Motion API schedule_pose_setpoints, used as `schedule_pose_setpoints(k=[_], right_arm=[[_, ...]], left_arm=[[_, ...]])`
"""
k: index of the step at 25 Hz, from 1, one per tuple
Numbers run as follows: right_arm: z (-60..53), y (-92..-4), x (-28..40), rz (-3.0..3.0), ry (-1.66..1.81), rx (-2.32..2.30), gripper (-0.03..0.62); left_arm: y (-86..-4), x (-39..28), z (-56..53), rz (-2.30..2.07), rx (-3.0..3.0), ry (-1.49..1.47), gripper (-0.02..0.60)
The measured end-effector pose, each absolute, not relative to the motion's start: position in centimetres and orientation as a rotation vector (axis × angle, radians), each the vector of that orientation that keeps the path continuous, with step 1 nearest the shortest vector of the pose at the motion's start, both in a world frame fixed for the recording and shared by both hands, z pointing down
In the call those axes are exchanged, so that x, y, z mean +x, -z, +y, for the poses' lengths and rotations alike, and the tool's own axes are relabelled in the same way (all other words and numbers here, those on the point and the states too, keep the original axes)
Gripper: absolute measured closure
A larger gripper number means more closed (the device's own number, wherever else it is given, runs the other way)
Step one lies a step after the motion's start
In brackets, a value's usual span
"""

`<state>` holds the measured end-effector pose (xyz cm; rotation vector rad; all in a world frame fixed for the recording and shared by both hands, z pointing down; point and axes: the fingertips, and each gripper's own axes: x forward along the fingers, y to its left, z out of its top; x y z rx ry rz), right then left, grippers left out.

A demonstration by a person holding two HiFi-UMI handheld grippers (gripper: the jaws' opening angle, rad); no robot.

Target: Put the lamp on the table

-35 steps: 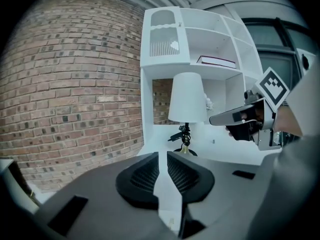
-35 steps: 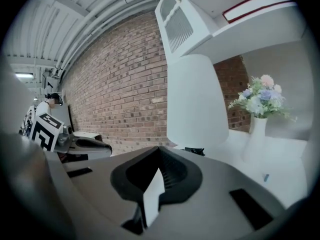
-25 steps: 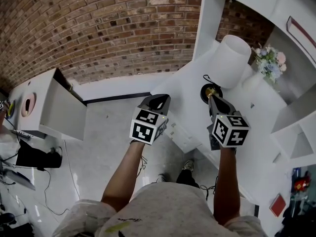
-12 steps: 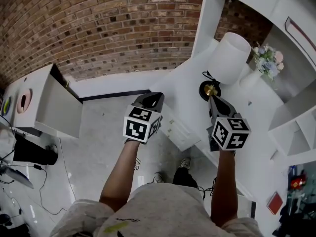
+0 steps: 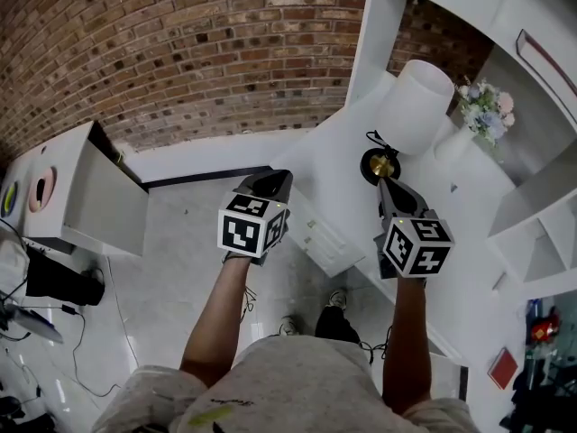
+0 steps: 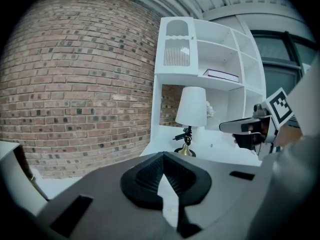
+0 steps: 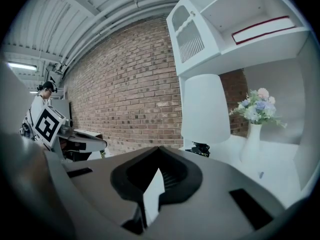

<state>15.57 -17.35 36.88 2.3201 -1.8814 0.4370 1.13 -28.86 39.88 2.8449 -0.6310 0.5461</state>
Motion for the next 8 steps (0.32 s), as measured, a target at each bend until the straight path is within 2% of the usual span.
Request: schedule_pose_setpoints(k=[8], right_arm=[[-17.0, -37.2, 15.2, -1.885, -0.438, 2.32, 0.589]], left_arm=[[-41.0, 1.0, -28.2, -0.596, 2.781, -0.628, 0.584]])
